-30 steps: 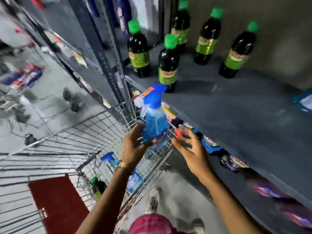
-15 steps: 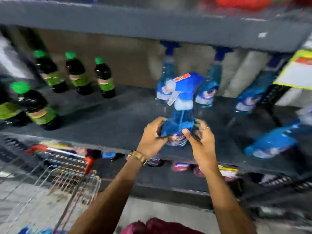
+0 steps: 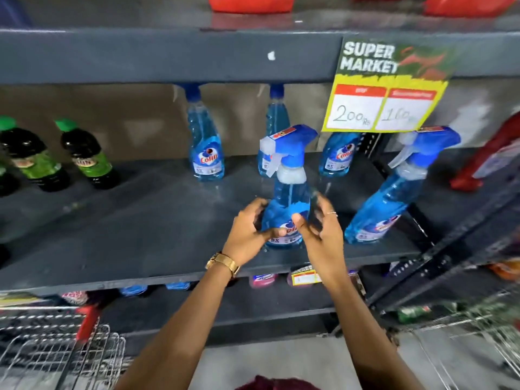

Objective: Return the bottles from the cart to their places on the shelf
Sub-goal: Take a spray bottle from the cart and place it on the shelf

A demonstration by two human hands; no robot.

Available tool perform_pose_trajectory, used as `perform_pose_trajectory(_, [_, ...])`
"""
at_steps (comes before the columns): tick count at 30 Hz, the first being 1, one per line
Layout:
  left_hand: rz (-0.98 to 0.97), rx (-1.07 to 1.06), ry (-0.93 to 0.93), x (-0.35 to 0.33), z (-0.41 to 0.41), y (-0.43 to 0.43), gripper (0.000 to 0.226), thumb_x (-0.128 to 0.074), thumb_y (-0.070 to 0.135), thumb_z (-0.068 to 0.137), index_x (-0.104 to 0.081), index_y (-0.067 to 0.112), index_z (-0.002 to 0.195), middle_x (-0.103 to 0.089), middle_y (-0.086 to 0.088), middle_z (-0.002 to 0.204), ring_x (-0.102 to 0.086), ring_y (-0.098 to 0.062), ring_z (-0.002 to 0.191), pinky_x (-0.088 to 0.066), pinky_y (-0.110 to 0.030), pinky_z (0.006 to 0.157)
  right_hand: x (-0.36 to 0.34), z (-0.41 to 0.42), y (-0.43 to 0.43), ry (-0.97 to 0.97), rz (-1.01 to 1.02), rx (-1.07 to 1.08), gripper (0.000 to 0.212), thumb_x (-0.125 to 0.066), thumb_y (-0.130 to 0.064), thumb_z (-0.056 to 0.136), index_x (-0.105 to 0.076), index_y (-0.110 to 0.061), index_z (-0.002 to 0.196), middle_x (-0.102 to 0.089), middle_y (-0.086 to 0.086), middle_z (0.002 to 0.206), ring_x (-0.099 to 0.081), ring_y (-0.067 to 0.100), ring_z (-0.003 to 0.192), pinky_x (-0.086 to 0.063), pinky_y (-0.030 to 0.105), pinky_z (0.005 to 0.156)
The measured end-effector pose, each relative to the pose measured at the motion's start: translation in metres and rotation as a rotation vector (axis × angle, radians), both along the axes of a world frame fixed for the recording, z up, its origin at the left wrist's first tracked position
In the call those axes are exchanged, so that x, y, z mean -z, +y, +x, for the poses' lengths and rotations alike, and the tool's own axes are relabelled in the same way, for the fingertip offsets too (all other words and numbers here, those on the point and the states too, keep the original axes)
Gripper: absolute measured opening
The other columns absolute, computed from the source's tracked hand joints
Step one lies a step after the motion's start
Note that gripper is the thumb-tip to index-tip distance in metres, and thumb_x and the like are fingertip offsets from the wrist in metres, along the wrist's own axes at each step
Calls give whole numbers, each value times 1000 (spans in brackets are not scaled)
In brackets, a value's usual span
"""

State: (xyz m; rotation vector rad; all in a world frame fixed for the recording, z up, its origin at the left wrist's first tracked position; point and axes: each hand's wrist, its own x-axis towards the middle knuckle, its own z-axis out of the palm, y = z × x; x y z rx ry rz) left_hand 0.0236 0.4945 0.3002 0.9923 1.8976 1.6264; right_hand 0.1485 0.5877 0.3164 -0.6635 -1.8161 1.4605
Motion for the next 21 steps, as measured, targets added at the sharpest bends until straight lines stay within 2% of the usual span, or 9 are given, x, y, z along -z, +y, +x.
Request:
perform_pose_trajectory(2, [1,12,-14,2,0,0,48,-82,3,67,-57,25,102,-70,5,104,-68,-2,95,-56,-16,83,3,3,-13,114,104,166,57,-68,-26,84,-44,-22,136,-47,-6,139,-43,10,133,-38,36,111])
perform_pose_trajectory(4, [-8,19,-24,-1,3,-4,54,-81,2,69,-54,15,114,-66,1,112,-65,-8,103,-55,-25,93,6,3,-28,207,263,254,49,-64,-33,86,-47,-25,132,-48,-8,133,-44,14,130,-38,34,109])
perform_pose_trajectory(7, [-40,-8,106,-3,5,-20,72,-82,10,69,-45,6,131,-55,3,126,-55,-12,119,-45,-27,105,8,-7,-52,242,400,257,35,-53,-35,93,-52,-23,126,-49,-1,123,-46,6,120,-36,19,104])
perform_pose_trajectory(10, [-43,-185,308,2,-1,-57,72,-75,18,75,-42,3,137,-48,1,138,-44,-9,129,-36,-26,108,11,-26,-86,201,485,126,30,-46,-29,96,-52,-22,125,-46,-19,122,-45,2,119,-34,20,105])
perform_pose_trajectory(13, [-124,-382,506,9,-18,-113,61,-66,10,84,-40,3,139,-40,-15,149,-33,-26,141,-26,-38,117,20,-54,-132,134,502,-56,32,-45,-23,97,-50,-19,128,-50,-8,127,-45,13,125,-35,30,109])
perform_pose_trajectory(17, [-294,-566,690,25,-48,-206,52,-59,13,88,-45,7,137,-33,-20,152,-24,-35,144,-19,-50,119,32,-100,-199,-50,488,-281,40,-39,-29,99,-46,-15,135,-48,3,142,-31,17,141,-27,34,118])
perform_pose_trajectory(19, [-388,-664,722,40,-59,-260,46,-57,15,88,-52,10,133,-33,-22,151,-24,-38,143,-17,-51,118,40,-123,-237,-146,531,-405,41,-39,-31,98,-50,-14,133,-50,6,143,-25,23,144,-26,41,119])
perform_pose_trajectory(21, [-459,-792,673,61,-63,-317,43,-56,14,89,-54,9,132,-36,-23,149,-27,-39,142,-20,-50,117,50,-143,-281,-195,573,-551,37,-42,-29,97,-59,-13,125,-56,7,138,-23,30,145,-25,48,118])
